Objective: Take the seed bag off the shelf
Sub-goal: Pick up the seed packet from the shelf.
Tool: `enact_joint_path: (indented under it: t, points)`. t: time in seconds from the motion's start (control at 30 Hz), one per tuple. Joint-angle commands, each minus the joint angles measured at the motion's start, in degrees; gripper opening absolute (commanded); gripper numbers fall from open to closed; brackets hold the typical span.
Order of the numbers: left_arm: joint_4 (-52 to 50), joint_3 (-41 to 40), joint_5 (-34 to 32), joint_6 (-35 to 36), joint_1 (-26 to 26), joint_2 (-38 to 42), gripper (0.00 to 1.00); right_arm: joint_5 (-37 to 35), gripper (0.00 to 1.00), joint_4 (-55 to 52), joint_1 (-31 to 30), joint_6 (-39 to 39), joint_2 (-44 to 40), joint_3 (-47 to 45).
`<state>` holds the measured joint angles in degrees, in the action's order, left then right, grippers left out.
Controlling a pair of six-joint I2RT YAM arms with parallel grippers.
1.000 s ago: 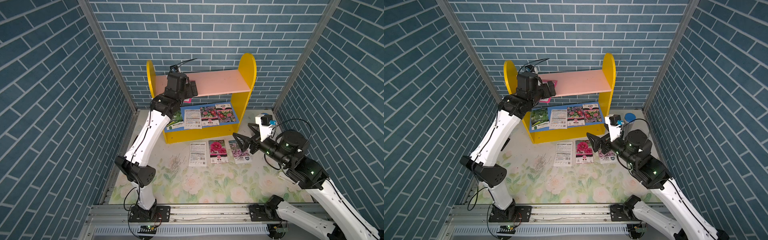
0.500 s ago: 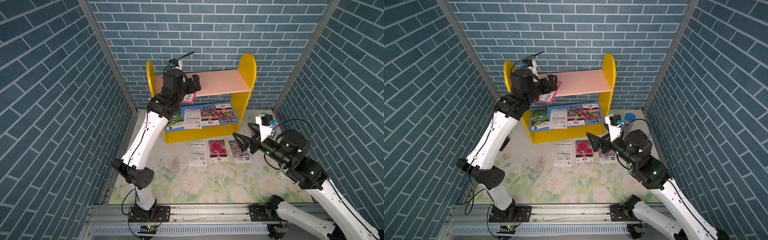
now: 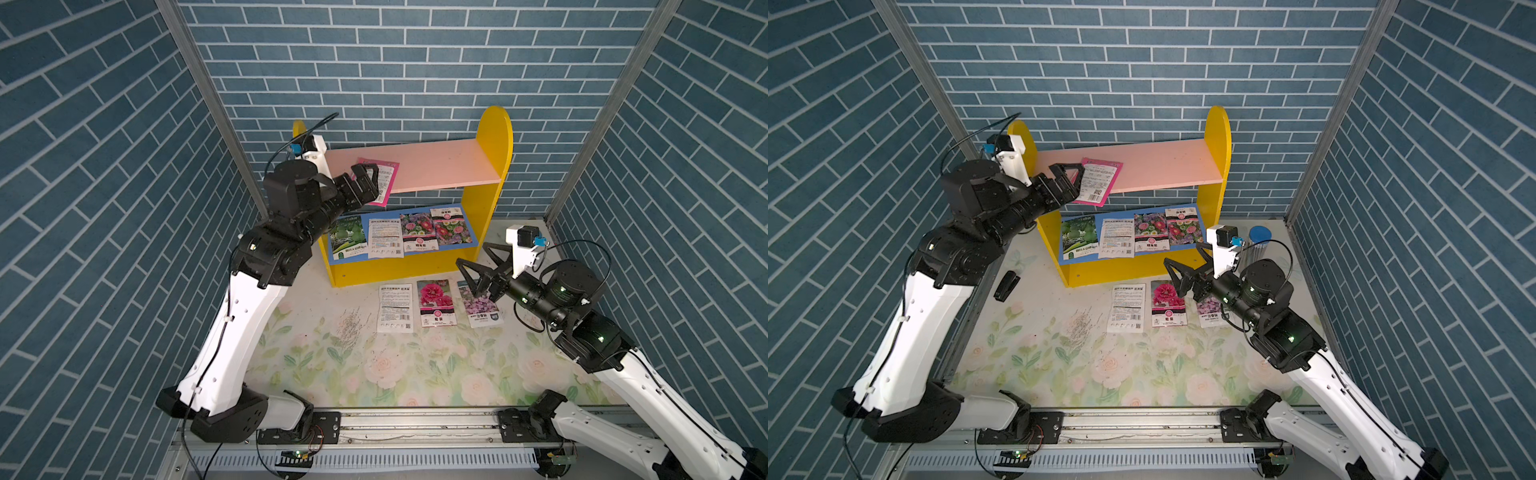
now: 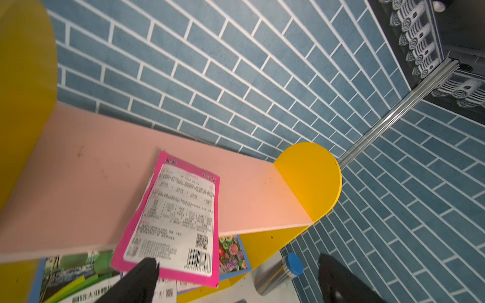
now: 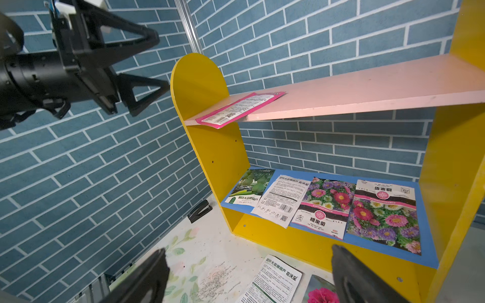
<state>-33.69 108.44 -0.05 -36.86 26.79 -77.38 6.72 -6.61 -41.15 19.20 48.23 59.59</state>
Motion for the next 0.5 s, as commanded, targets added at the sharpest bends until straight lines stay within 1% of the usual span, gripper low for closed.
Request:
enact_joint_path:
  t: [0.0, 0.1, 0.17, 0.33, 0.47]
  points:
    - [2.10, -6.78, 6.23, -8.73, -1.18, 3.40, 1.00, -0.83, 0.98, 4.92, 0.01, 3.09, -0.35, -0.09]
    - [4.85, -11.23, 11.18, -13.19, -1.76, 5.02, 1.00, -0.74, 0.98, 5.20, 0.01, 3.71, -0.41, -0.09]
    - [5.79, -12.81, 13.17, -14.98, -1.75, 5.09, 1.00, -0.87, 0.98, 5.49, 0.01, 3.83, -0.80, -0.43]
    - [7.47, -15.21, 11.30, -16.85, -2.55, 5.12, 1.00, -1.27, 0.98, 5.47, 0.01, 3.61, -1.95, -0.94]
    - [9.90, -17.26, 11.18, -18.66, -3.30, 4.81, 1.00, -1.95, 0.98, 4.69, 0.10, 3.05, -2.69, -1.14]
